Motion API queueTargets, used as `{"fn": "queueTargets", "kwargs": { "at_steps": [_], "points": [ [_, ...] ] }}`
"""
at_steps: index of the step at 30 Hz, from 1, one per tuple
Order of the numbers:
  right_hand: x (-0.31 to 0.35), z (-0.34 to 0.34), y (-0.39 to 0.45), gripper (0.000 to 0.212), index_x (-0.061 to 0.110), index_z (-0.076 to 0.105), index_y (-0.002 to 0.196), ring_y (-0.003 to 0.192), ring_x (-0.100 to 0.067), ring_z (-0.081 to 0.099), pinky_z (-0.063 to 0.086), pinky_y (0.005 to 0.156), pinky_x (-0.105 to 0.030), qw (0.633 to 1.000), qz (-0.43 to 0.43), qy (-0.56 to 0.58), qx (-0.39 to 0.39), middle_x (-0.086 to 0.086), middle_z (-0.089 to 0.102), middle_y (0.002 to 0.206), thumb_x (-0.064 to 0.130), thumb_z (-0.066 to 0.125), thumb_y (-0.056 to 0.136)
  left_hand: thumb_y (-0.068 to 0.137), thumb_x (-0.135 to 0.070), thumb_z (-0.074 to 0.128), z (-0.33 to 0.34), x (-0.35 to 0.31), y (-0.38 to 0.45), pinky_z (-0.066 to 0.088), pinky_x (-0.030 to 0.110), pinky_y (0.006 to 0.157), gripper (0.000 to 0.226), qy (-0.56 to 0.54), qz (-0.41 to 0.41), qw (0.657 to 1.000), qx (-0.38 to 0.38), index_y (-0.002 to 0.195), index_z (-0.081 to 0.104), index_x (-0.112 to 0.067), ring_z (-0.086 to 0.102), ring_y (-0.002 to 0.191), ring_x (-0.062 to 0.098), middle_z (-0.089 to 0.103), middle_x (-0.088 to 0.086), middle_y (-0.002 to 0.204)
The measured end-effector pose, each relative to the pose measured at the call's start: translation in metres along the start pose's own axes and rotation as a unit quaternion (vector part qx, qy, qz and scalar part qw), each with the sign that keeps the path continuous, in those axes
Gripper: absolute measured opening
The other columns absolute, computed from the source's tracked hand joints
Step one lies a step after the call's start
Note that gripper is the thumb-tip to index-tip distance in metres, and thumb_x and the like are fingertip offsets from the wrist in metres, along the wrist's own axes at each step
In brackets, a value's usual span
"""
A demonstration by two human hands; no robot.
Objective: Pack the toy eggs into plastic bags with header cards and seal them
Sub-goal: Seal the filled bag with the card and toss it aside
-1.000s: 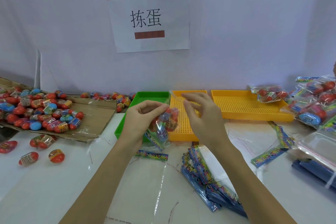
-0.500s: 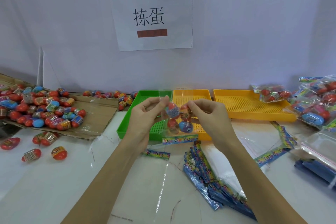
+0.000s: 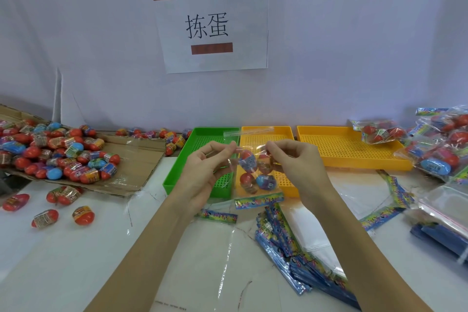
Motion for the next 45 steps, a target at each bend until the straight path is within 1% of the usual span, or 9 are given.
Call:
{"fn": "queueTargets", "kwargs": {
  "at_steps": [6,9,12,14,16,24,35,39,45],
  "points": [
    [-0.002,-0.003,-0.001,0.014,0.016,0.079,0.092,0.084,-0.014,0.072,0.058,0.067,-0.021,0.999,0.038,0.001,0.02,-0.002,0.077,0.085,0.025,0.071,0.097,0.085,-0.03,0.078,0.002,-0.001,-0.002,0.06,0.025,0.074,0.008,0.026,0.019,0.999,0.013,0.082,0.082,-0.023,0.074,0.078,0.014,0.08,0.009,0.102],
    [-0.001,-0.002,-0.003,0.017,0.018,0.07,0.11,0.083,-0.008,0.07,0.054,0.061,-0.015,0.998,0.031,-0.042,-0.025,0.001,0.073,0.095,0.028,0.073,0.096,0.086,-0.025,0.08,0.002,-0.001,-0.004,0.06,0.025,0.071,0.011,0.066,0.057,0.996,-0.015,0.094,0.082,-0.018,0.075,0.076,0.017,0.08,0.012,0.1],
    [0.018,0.005,-0.013,0.023,0.021,0.059,0.107,0.088,-0.011,0.061,0.049,0.074,-0.019,0.95,-0.207,-0.197,-0.127,0.004,0.062,0.102,0.02,0.077,0.092,0.089,-0.017,0.08,0.007,0.001,-0.004,0.06,0.024,0.069,0.012,0.109,0.087,0.99,-0.031,0.099,0.083,-0.013,0.075,0.073,0.016,0.08,0.013,0.093],
    [0.025,0.016,-0.021,0.013,0.018,0.066,0.1,0.091,-0.012,0.058,0.046,0.083,-0.019,0.903,-0.332,-0.258,-0.093,0.003,0.062,0.101,0.014,0.076,0.092,0.091,-0.015,0.079,0.01,0.001,-0.005,0.061,0.025,0.068,0.012,0.123,0.098,0.987,-0.03,0.101,0.082,-0.009,0.073,0.071,0.015,0.08,0.012,0.091],
    [0.024,0.024,-0.025,0.006,0.014,0.072,0.101,0.095,-0.016,0.059,0.047,0.085,-0.021,0.879,-0.364,-0.303,-0.053,0.0,0.065,0.102,0.013,0.073,0.095,0.093,-0.016,0.077,0.012,0.001,-0.006,0.061,0.027,0.069,0.014,0.128,0.103,0.986,-0.023,0.103,0.081,-0.007,0.073,0.071,0.018,0.08,0.014,0.092],
    [0.018,0.024,-0.025,0.015,0.01,0.08,0.105,0.094,-0.023,0.061,0.05,0.077,-0.026,0.855,-0.384,-0.343,-0.07,-0.006,0.069,0.099,0.019,0.075,0.093,0.103,-0.008,0.062,0.013,-0.007,-0.008,0.06,0.028,0.07,0.017,0.248,0.17,0.953,0.033,0.105,0.078,-0.006,0.076,0.078,0.024,0.079,0.005,0.089],
    [0.019,0.024,-0.021,0.006,0.007,0.076,0.084,0.083,-0.02,0.059,0.052,0.072,-0.029,0.855,-0.392,-0.337,-0.045,-0.002,0.068,0.085,0.01,0.079,0.088,0.096,-0.008,0.073,0.013,-0.006,-0.01,0.063,0.032,0.073,0.01,0.37,0.246,0.895,0.04,0.101,0.081,-0.013,0.075,0.069,0.015,0.078,-0.004,0.078],
    [0.025,0.007,-0.012,0.014,0.008,0.066,0.076,0.079,-0.018,0.054,0.044,0.074,-0.025,0.878,-0.352,-0.319,-0.056,-0.001,0.06,0.08,0.006,0.075,0.086,0.096,-0.01,0.073,0.011,-0.007,-0.008,0.062,0.027,0.072,0.01,0.363,0.228,0.902,0.039,0.102,0.081,-0.013,0.076,0.071,0.016,0.08,-0.003,0.083],
    [-0.004,-0.072,0.029,0.011,0.002,0.075,0.089,0.08,-0.023,0.058,0.037,0.076,-0.027,0.905,-0.18,-0.339,-0.185,-0.012,0.069,0.089,0.01,0.069,0.094,0.097,-0.009,0.071,-0.012,-0.01,0.002,0.061,0.026,0.074,0.013,0.275,0.136,0.952,-0.009,0.103,0.08,-0.014,0.076,0.081,0.02,0.081,0.001,0.089]
  ]
}}
Point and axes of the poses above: each hand's wrist, its own y-axis towards the middle knuckle, its own z-axis out of the palm, x = y × z, the point moved 3 cm from there along y, towards the middle knuckle
